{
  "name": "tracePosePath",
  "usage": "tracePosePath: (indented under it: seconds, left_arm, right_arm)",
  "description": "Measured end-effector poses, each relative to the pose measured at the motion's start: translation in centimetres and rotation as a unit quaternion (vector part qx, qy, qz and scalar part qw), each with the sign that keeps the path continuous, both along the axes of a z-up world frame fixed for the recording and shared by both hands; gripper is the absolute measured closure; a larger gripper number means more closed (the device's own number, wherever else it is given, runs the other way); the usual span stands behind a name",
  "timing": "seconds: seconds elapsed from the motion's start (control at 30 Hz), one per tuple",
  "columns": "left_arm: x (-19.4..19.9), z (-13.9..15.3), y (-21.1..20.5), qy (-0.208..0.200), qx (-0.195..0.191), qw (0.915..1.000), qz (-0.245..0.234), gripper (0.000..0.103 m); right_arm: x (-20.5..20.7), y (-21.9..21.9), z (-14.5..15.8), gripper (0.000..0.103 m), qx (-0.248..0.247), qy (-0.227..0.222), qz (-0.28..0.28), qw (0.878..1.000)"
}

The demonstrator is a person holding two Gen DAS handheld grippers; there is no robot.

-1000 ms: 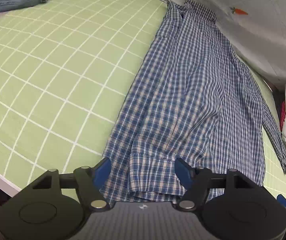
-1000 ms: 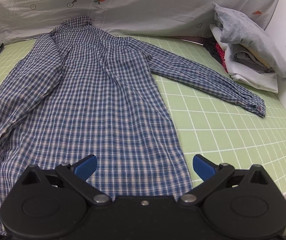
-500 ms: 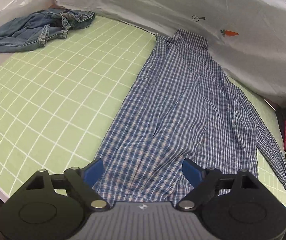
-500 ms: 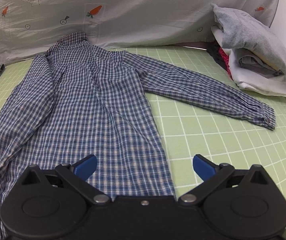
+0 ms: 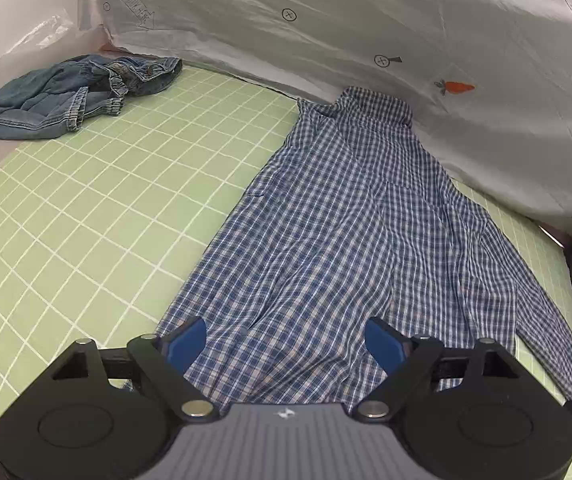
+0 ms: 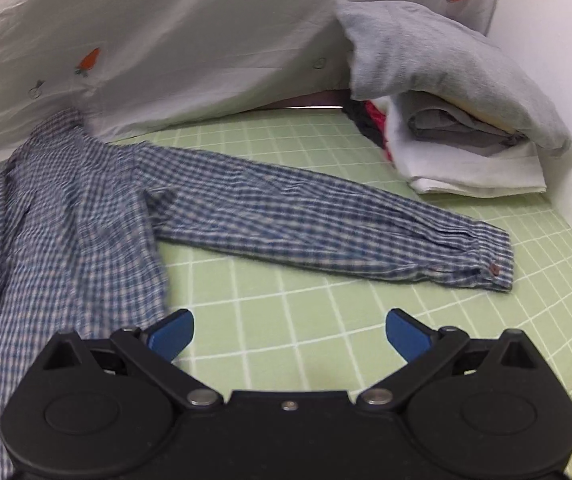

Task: Fold clothes
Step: 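Move the right gripper to the buttoned sleeve cuff and grasp it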

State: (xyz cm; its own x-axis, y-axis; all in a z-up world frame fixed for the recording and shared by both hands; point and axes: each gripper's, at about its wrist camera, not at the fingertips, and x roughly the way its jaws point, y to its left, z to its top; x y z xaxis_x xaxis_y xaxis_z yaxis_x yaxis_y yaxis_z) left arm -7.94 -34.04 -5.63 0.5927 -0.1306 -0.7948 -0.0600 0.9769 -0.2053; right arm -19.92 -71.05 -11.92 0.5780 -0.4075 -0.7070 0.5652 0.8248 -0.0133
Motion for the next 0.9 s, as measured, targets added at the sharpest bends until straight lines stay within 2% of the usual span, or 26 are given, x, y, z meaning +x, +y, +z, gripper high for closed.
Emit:
tracePosePath:
  seconds: [0.23,0.43,0.6,0.9]
  left_arm:
    - [1.8,-0.5,-1.8,-0.002,0.018,0.9998,0.005,0.015]
    - [5.0,-1.8,-3.7,0.005,0.028,0.9995,0.009,0.015]
    - [7.0,-2.6,-5.1,0.016,0.038,0.9991,-0.007,0.015]
    - [9.9,-3.8,-6.9,0.034,0.048,0.9978,-0.029,0.015]
  right_arm:
    - [-1.2,-9.6,-1.6,0.000,0.009,-0.019,-0.128,0.992]
    - [-0.3,-14.5,-3.2,0.000,0.015,-0.025,-0.172,0.985]
    - [1.0,-16.6,-4.8,0.000,0.030,-0.017,-0.203,0.978]
    - [1.7,-17.4,-6.3,0.000,0.031,0.013,-0.217,0.976]
